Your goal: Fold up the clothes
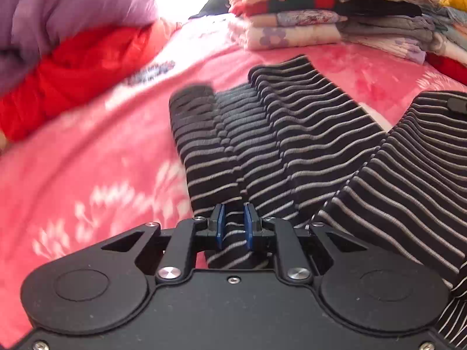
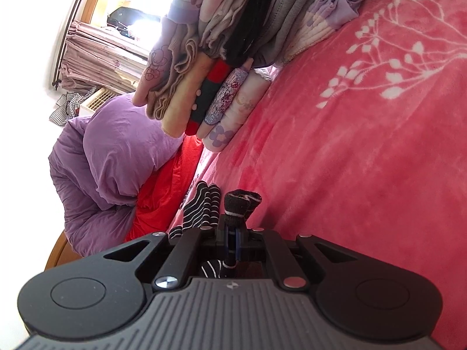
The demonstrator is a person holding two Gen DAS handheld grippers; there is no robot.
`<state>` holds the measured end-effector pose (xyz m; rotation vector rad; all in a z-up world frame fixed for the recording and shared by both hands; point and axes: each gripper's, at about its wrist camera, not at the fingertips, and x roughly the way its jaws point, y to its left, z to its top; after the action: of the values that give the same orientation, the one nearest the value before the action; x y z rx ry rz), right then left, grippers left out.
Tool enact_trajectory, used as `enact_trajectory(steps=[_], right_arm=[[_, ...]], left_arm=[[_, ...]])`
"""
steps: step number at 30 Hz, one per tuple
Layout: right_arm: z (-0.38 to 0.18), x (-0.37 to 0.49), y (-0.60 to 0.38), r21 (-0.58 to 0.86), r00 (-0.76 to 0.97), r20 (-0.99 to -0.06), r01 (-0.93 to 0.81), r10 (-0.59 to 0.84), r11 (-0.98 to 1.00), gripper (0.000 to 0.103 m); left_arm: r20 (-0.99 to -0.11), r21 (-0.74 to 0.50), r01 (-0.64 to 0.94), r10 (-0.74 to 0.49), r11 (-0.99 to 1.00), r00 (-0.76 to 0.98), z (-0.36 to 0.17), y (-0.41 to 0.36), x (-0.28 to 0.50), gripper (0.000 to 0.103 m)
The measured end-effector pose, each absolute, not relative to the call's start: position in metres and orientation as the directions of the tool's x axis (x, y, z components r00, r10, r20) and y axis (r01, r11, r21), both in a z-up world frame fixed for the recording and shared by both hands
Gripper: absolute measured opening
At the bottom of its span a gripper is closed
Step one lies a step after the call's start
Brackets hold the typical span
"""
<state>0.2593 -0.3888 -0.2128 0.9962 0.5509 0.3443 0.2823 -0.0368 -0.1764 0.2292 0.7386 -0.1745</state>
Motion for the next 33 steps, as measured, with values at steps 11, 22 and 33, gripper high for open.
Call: enact_trajectory(steps=[11, 22, 33], right_arm=[[-0.216, 0.26, -0.385, 0.869, 0.796, -0.28, -0.028, 0.537, 0.494, 0.007], [-0.215, 0.262, -0.386, 0.875, 0.796, -0.268, -0.035, 0.544, 0.483, 0.007], [-0.207, 0.263, -0.379, 0.848, 0.801, -0.27, -0.065, 0.534, 0.526, 0.007]], left_arm=[[-0.657, 0.037, 0.101, -0.052, 0.994, 0.752, -0.154, -0.022, 0.342, 0.013], [-0.747, -0.007, 0.057, -0.043, 0.998, 0.664, -0.169, -0.012, 0.414, 0.014], [-0.557, 0.055, 0.105, -0.057, 0.993, 0.828, -0.131, 0.017, 0.177, 0.047]])
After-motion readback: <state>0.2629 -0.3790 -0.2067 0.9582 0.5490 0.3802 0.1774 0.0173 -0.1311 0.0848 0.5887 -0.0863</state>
